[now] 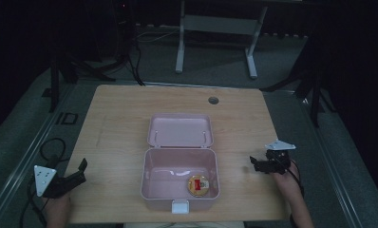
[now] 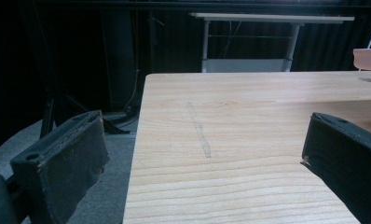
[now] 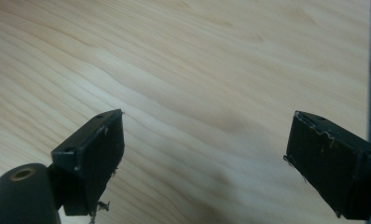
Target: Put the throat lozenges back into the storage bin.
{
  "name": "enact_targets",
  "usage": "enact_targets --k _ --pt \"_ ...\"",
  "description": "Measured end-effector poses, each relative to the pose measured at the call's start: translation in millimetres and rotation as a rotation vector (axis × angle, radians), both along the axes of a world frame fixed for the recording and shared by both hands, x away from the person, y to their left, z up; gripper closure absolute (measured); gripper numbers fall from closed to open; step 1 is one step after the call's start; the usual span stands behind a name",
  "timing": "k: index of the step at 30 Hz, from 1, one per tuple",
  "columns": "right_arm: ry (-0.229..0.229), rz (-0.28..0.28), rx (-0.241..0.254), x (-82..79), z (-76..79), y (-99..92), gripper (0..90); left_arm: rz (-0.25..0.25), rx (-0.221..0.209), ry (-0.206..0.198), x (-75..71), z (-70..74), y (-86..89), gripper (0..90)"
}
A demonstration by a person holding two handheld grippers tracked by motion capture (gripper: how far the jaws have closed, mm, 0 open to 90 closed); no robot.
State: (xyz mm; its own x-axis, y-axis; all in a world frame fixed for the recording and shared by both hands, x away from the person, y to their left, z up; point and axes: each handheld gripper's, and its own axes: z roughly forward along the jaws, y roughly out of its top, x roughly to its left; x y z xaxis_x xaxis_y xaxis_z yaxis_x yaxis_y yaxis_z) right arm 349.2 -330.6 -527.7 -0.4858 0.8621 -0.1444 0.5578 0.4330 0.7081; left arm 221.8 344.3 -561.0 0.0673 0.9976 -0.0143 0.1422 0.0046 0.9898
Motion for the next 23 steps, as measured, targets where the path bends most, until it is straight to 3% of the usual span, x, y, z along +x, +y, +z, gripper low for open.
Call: enact_targets --k 1,7,12,13,23 --pt "-0.009 -0.046 -0.01 -2.1 -3.8 -5.8 11.0 0.0 0.0 0.0 0.0 0.0 0.0 0.4" --pt "-0.008 -0.135 0.027 -6.4 -13.9 -21.8 11.0 0.0 0.002 0.002 0.2 0.1 -0.2 0.4" --pt "-0.021 -0.184 0.047 -9.1 -18.2 -28.8 11.0 0.0 0.001 0.003 0.4 0.1 -0.1 0.4" --pt "-0.017 -0.182 0.072 -8.7 -19.3 -33.3 11.0 -0.001 0.001 0.004 0.5 0.1 0.0 0.4" --pt "-0.074 -0.29 0.059 -8.1 -21.1 -41.9 11.0 -0.002 0.001 0.007 0.6 0.2 0.1 0.4"
